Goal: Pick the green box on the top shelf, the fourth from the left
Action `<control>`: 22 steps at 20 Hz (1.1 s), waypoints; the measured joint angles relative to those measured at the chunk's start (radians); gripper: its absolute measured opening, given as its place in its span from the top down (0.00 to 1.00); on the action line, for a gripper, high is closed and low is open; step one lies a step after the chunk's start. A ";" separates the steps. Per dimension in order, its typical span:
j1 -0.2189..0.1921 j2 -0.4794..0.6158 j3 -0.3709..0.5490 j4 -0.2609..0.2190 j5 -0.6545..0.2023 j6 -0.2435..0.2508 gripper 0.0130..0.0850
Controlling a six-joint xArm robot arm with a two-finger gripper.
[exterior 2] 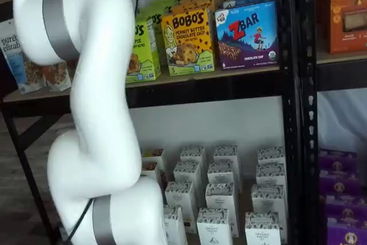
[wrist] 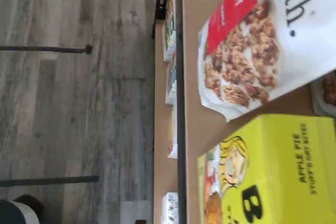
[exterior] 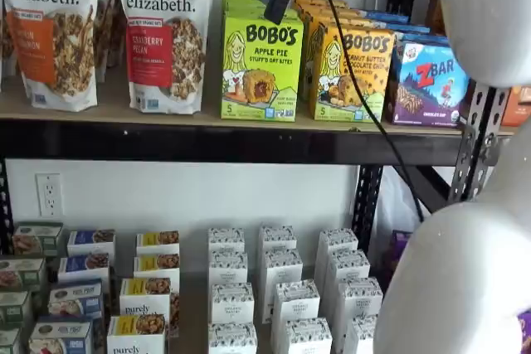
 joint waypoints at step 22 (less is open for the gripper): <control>-0.020 0.097 -0.043 -0.097 -0.011 -0.050 0.00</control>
